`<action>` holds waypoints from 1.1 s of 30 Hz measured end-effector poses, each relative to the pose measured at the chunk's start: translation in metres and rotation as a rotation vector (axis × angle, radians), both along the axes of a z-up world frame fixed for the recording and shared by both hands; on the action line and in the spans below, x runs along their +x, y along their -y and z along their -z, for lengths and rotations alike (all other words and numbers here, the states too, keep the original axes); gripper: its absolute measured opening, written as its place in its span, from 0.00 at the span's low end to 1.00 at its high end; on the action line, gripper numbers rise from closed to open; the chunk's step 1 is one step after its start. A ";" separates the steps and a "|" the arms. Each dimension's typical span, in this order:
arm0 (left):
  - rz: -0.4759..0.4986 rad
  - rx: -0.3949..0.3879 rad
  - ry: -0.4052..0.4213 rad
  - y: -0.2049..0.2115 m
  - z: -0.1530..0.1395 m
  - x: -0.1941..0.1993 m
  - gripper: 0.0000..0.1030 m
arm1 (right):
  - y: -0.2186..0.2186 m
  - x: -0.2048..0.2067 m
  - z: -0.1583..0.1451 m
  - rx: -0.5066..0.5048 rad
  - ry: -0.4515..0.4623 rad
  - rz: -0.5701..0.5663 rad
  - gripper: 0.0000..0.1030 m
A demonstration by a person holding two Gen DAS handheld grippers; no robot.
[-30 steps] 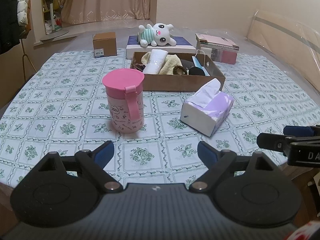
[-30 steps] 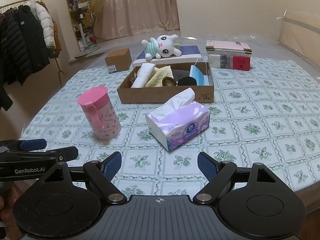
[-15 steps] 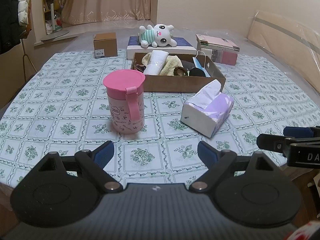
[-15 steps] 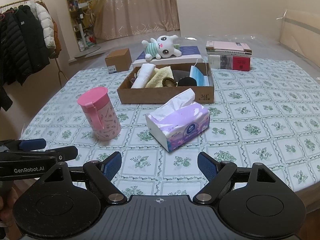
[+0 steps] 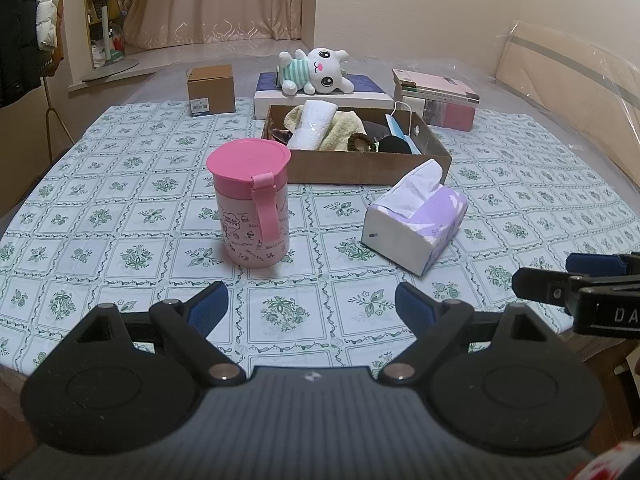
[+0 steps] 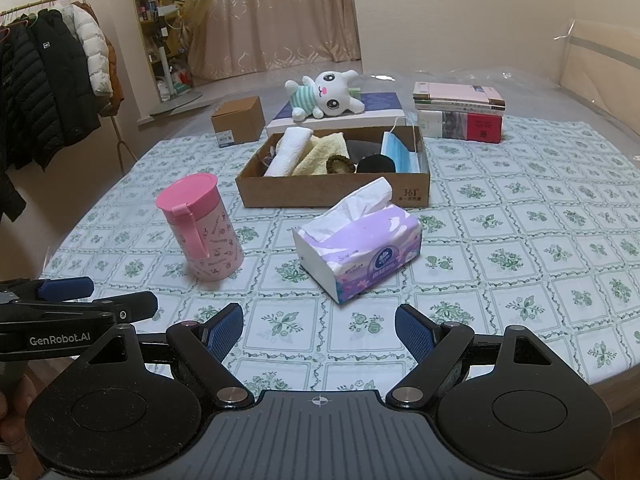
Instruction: Organize soft objects
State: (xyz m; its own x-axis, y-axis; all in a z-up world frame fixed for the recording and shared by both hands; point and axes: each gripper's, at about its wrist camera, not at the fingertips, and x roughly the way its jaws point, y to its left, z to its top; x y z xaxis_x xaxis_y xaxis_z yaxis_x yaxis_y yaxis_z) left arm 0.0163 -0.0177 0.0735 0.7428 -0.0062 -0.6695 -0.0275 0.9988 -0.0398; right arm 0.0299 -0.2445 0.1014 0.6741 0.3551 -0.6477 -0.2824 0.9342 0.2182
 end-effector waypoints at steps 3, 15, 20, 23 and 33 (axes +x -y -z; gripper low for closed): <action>0.000 0.000 0.000 0.000 0.000 0.000 0.87 | -0.001 0.000 0.000 -0.002 0.001 0.000 0.80; -0.002 0.002 0.002 0.000 -0.002 0.001 0.87 | -0.001 0.000 0.000 -0.002 0.000 0.000 0.80; -0.002 0.002 0.002 0.000 -0.002 0.001 0.87 | -0.001 0.000 0.000 -0.002 0.000 0.000 0.80; -0.001 0.002 0.002 0.000 -0.001 0.001 0.87 | -0.001 0.000 0.000 -0.002 0.000 0.001 0.80; -0.004 -0.009 0.013 0.000 -0.001 -0.002 0.87 | 0.000 0.000 0.001 -0.001 0.000 0.004 0.80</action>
